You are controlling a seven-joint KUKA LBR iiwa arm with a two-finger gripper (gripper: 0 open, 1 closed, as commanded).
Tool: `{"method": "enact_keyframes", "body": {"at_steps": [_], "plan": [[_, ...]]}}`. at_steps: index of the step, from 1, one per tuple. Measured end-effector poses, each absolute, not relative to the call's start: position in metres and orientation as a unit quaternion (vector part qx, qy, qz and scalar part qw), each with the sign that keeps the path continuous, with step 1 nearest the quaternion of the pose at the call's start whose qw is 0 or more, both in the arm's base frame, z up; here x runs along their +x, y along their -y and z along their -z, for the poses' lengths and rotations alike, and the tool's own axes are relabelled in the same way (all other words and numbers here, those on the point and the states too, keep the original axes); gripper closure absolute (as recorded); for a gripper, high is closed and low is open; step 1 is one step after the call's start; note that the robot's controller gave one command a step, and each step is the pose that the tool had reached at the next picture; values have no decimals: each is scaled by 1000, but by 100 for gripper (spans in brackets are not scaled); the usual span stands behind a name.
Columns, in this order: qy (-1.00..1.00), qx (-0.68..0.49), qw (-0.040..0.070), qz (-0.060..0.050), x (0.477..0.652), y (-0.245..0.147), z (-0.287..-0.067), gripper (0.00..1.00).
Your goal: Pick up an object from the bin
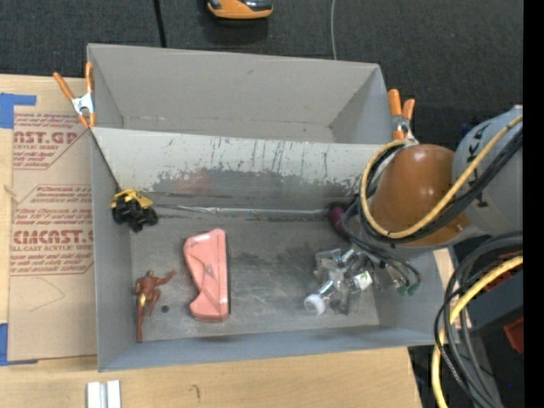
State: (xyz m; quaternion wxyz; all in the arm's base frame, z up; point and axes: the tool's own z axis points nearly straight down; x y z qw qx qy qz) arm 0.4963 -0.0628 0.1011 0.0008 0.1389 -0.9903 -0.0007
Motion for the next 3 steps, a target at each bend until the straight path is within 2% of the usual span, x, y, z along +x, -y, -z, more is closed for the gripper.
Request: {"method": "enact_keyframes", "body": {"at_steps": [1,2,3], "plan": [[991,137,-2,0,502,67,-117,100],[991,131,3,1,503,60,-165,100],[994,111,-7,-1,507,62,-146,100]]}}
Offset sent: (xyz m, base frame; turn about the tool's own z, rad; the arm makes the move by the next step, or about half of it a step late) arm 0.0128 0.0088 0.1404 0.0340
